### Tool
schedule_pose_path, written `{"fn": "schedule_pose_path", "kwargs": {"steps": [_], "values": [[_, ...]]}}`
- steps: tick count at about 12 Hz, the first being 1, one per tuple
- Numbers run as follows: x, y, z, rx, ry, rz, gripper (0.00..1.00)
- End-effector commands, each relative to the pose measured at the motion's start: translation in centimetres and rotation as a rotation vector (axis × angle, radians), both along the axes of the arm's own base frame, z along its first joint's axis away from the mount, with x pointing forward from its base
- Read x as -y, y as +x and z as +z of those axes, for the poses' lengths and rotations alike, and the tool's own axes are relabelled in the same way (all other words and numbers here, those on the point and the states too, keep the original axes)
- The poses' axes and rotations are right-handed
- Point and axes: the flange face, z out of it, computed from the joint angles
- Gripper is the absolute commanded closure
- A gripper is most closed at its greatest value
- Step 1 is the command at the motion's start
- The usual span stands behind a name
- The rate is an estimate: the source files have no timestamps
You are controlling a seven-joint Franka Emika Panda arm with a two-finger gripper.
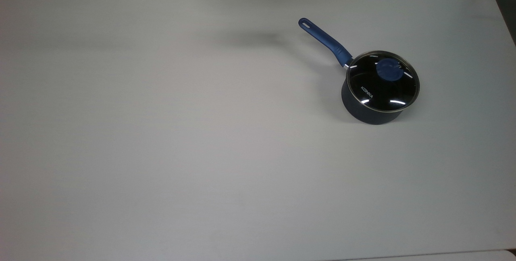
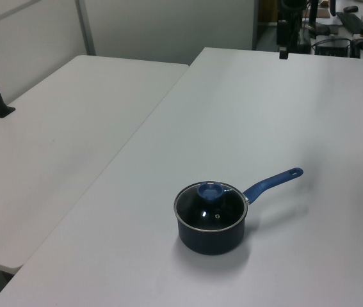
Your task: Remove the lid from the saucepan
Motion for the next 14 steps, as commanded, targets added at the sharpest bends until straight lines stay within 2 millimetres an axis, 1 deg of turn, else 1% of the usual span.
{"fn": "schedule_pose_path", "kwargs": {"steps": [1,7,8,9,10,11,13,14], "values": [[0.2,-0.8,0.6,-0.001,-0.008,-0.007,0.00],[0.3,-0.7,0.5,-0.001,-0.007,0.000,0.00],[0.0,-0.3,0.0,-0.005,-0.007,0.006,0.00],[-0.8,0.3,-0.8,-0.010,-0.009,0.025,0.00],[-2.0,1.0,-1.1,0.002,-0.005,0.057,0.00],[-3.9,1.7,-1.6,0.012,0.001,0.089,0.00],[-8.5,2.4,-1.8,0.042,0.034,0.150,0.00],[-11.3,2.4,-2.1,0.042,0.049,0.188,0.00]]}}
